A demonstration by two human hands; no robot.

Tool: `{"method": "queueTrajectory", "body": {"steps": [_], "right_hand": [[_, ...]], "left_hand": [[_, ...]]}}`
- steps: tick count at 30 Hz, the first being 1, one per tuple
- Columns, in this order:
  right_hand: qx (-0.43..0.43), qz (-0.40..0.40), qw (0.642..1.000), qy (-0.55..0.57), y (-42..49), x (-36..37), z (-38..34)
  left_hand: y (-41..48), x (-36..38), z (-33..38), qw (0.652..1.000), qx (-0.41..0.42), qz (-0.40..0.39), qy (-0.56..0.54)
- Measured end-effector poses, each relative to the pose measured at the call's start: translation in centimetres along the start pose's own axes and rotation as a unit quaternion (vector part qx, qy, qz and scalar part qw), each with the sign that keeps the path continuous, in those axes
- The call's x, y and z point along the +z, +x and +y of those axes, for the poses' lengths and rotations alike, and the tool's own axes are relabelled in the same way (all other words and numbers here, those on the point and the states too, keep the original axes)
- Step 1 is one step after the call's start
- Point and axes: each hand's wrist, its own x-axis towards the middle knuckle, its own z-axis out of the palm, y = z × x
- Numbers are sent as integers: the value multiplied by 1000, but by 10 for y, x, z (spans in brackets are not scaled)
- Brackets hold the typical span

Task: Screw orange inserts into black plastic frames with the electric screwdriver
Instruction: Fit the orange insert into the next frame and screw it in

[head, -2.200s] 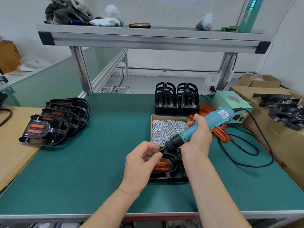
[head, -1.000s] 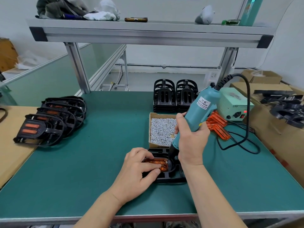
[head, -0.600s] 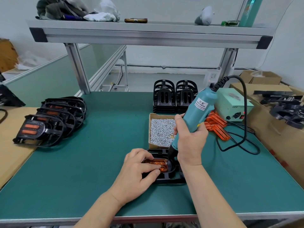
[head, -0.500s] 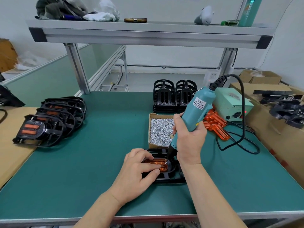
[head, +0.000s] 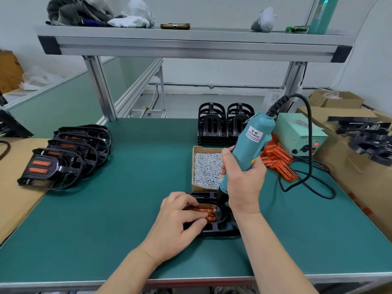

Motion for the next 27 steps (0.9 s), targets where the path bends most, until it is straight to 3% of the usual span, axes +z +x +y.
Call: {"method": "queueTrajectory", "body": {"steps": [17, 27], "right_hand": [[12, 26, 1000, 11, -2, 0, -5], [-16, -67, 998, -4, -7, 4, -7]], "left_hand": [[0, -1, 0, 1000, 2, -1, 2], [0, -2, 2, 1000, 0, -7, 6]]}}
